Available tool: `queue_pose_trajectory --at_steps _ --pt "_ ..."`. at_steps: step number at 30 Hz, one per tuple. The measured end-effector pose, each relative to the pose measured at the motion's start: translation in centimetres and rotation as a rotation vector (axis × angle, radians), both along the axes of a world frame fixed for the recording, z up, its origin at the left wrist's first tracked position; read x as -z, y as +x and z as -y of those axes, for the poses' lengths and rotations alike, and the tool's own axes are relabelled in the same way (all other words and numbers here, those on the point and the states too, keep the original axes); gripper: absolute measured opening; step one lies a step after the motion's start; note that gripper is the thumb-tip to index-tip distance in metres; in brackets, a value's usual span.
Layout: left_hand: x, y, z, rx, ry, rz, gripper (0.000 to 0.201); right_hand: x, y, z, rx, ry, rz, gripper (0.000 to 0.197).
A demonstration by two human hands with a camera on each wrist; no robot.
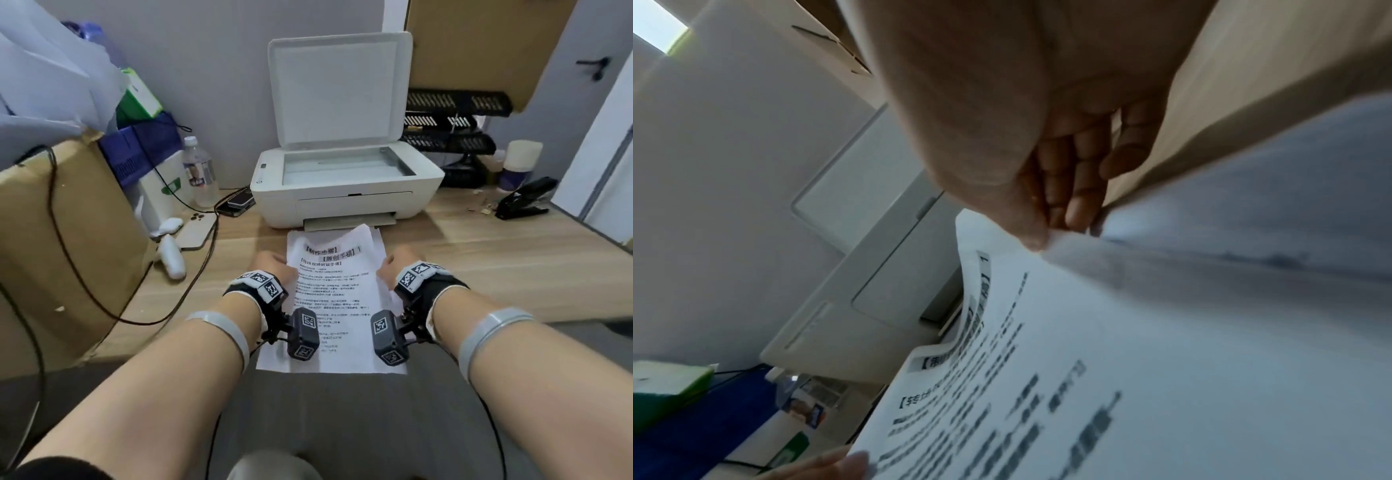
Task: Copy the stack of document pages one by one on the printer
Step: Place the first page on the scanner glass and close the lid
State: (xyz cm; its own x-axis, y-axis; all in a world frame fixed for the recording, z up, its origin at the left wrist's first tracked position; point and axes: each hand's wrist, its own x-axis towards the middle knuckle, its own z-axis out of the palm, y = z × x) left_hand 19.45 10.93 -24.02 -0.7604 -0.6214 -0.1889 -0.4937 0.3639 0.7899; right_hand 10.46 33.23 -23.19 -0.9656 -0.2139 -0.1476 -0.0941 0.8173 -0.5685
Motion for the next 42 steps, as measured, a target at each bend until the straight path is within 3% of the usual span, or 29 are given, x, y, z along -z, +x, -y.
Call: queue_pose_trajectory --at_steps 1,5,6,9,12,15,17,23,28,31,34,37,42 --pt "-0.2 0.2 -0.1 -0.011 0.016 0.0 0.031 -0.3 0.6 -0.2 -0.009 0.014 -0.033 0.012" --pt "-1.0 0.6 -0.1 0.035 0.09 -0.091 0.011 -1.1 1.1 -1.2 0.045 -0.165 -0.143 0.014" --pt "-1.2 0.5 0.0 0.047 0.129 -0.151 0.008 -1.5 1.0 -1.4 0.061 -0.224 -0.109 0.014" --pt "-2.1 -0.3 0.6 0.044 0.195 -0.269 0.01 -2.2 0.2 -1.6 0.003 -0.378 0.148 0.038" --pt "-2.7 -2.8 1.8 -0.003 0.389 -0.396 0.024 -2.3 -1.3 -2.0 -0.092 -0.47 0.276 0.025" --pt "-3.4 -5.9 2.3 -0.039 0.471 -0.531 0.014 -3.5 -3.9 -2.1 -0.129 -0.553 0.109 0.014" --pt "-5.3 -6.9 1.5 -0.073 0.484 -0.582 0.009 -5.9 -5.1 -2.5 -0.131 -0.507 -0.057 0.01" --pt "-11.9 -6.2 0.4 -0.037 0.682 -0.581 0.045 -15.7 -5.0 -2.2 -0.022 -0.213 -0.578 0.019" --pt "-18.4 -3.7 0.5 0.197 0.966 -0.722 0.065 -21.9 -2.2 0.4 -0.127 0.042 -0.956 0.03" --pt "-19.5 -4.2 0.6 0.21 0.944 -0.759 0.063 -21.6 -2.6 2.1 -0.238 0.144 -1.056 0.038" --pt "-18.3 -6.2 1.3 0.103 0.753 -0.79 0.048 -19.0 -4.8 3.1 -0.33 0.064 -1.068 0.032" --pt "-16.0 -8.4 2.3 0.055 0.67 -0.71 0.049 -15.4 -7.8 3.3 -0.299 0.078 -0.973 0.025" --pt "-12.5 -13.9 4.9 0.003 0.441 -0.514 0.059 -10.5 -13.6 3.2 -0.188 0.258 -0.681 0.035"
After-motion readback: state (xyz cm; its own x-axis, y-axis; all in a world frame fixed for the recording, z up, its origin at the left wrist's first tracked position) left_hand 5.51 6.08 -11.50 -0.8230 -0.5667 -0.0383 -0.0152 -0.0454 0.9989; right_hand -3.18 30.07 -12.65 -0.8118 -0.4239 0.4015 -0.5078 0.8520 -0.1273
